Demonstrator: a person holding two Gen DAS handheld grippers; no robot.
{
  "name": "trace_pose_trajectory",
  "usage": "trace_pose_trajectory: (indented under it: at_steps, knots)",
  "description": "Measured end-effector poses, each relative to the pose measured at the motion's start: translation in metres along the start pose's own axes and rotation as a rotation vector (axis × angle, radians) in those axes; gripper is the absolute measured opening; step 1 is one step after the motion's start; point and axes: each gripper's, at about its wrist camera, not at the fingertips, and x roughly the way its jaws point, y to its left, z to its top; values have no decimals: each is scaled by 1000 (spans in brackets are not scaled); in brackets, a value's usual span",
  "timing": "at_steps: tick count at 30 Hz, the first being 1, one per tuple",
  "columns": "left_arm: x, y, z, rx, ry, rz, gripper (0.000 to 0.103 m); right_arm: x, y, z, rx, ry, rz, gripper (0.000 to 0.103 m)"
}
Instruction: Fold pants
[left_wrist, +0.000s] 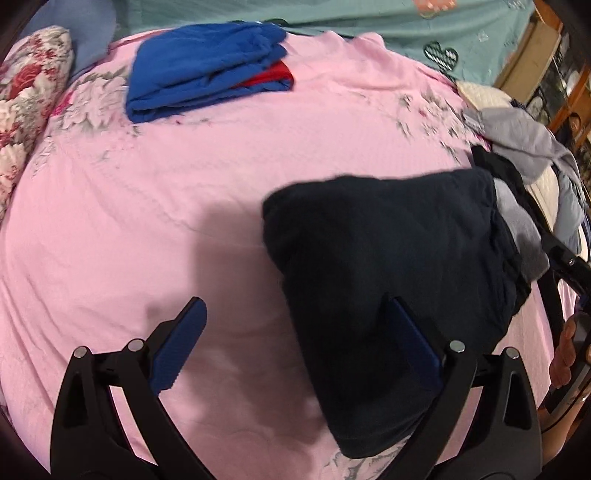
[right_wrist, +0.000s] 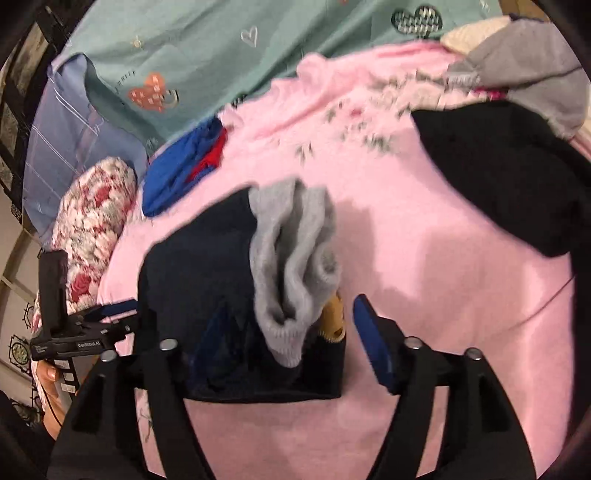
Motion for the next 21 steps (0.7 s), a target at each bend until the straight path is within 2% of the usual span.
trace_pose_trajectory:
  at_steps: [3, 4, 5, 7, 9, 11, 12, 13, 14, 15, 16, 18, 19, 20, 21]
  knots:
    - [-6, 8, 15, -41, -26, 15, 99, -18, 9, 11, -29, -129, -67, 75]
    - [-7, 10, 19, -54, -33, 25, 99, -24, 15, 15, -45, -189, -78, 72]
    - [-6, 14, 22, -74, -44, 39, 99, -26, 24, 21, -65, -228, -31, 55]
    - [1, 24, 32, -132, -56, 97, 99, -13, 38, 30, -91, -188, 68, 35]
    - [13, 35, 40, -205, -60, 111, 99, 10, 55, 36, -132, -114, 128, 32]
    - [26, 41, 44, -217, -55, 138, 101, 41, 66, 40, -159, -29, 135, 32]
    - [36, 41, 45, -199, -35, 186, 101, 53, 65, 42, -156, 0, 108, 32]
    - [47, 40, 46, -183, -6, 261, 101, 63, 60, 44, -153, 18, 40, 30]
    - [52, 41, 45, -175, 4, 295, 101, 73, 49, 46, -149, 30, -41, 18]
    - [51, 42, 43, -180, -2, 287, 99, 82, 30, 47, -106, 42, -80, 9]
    - [47, 45, 41, -193, -6, 264, 99, 85, 16, 48, -54, 46, -73, 0]
    - [36, 51, 37, -215, -5, 209, 99, 78, 6, 48, -11, 47, -15, 0]
    - [31, 53, 35, -226, -6, 186, 99, 71, 9, 47, -13, 37, 0, 4]
    - [24, 56, 32, -239, -16, 156, 99, 62, 14, 44, -20, 22, 26, 16]
    - [15, 57, 29, -252, -36, 126, 99, 53, 16, 42, -20, 5, 50, 22]
